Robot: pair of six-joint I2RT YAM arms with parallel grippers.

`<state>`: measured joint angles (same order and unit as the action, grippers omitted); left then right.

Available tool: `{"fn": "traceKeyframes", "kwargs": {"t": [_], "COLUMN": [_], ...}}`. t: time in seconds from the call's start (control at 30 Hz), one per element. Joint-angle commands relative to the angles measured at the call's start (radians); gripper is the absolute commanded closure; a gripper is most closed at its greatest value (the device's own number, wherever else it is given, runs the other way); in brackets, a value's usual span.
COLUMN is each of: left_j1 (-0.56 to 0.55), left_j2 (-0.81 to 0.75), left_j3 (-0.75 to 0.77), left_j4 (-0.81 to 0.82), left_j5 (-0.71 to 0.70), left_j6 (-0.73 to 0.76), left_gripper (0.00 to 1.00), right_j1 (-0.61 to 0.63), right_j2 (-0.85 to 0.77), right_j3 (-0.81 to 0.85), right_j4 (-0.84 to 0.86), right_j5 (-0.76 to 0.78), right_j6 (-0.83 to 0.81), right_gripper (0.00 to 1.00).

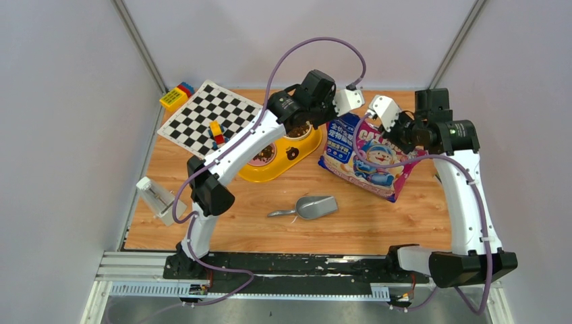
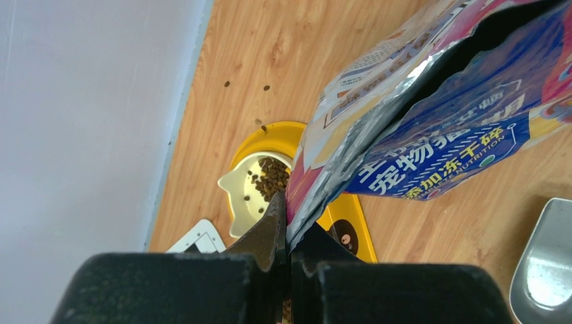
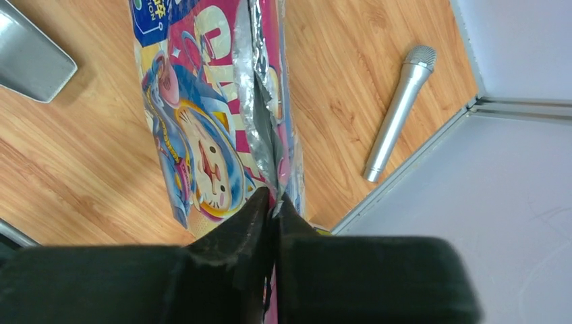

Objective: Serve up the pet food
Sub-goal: Close the pet food bag at the center of the board.

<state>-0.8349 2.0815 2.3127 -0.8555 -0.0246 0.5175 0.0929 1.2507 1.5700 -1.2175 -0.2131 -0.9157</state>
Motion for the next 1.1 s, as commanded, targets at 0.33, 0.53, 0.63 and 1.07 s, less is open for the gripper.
{"fn": "traceKeyframes", "kwargs": {"t": [0.33, 0.53, 0.63, 1.07], "left_j1": [0.030, 0.030, 0.038, 0.090], "left_j2": [-0.136, -0.144, -0.159, -0.201], "left_j3": [-0.078, -0.067, -0.068, -0.081], "left_j4": [0.169, 0.172, 0.173, 0.136], "left_j5": [-0.101, -0.099, -0.110, -0.008], "left_j6": [0.003, 0.004, 0.010, -0.013], "left_gripper": [1.00, 1.00, 1.00, 1.00], "right_j1": [0.081, 0.084, 0.057, -0.010], "right_j2": [0.019, 0.052, 0.043, -0.115], "right_j3": [0.013, 0.012, 0.031, -0.086], "right_j4": [0.141, 0.150, 0.149, 0.060], "right_j5": [0.056, 0.122, 0.144, 0.092], "right_j6": [0.010, 0.009, 0.016, -0.053], "right_gripper": [0.40, 0.92, 1.00, 0.25]}}
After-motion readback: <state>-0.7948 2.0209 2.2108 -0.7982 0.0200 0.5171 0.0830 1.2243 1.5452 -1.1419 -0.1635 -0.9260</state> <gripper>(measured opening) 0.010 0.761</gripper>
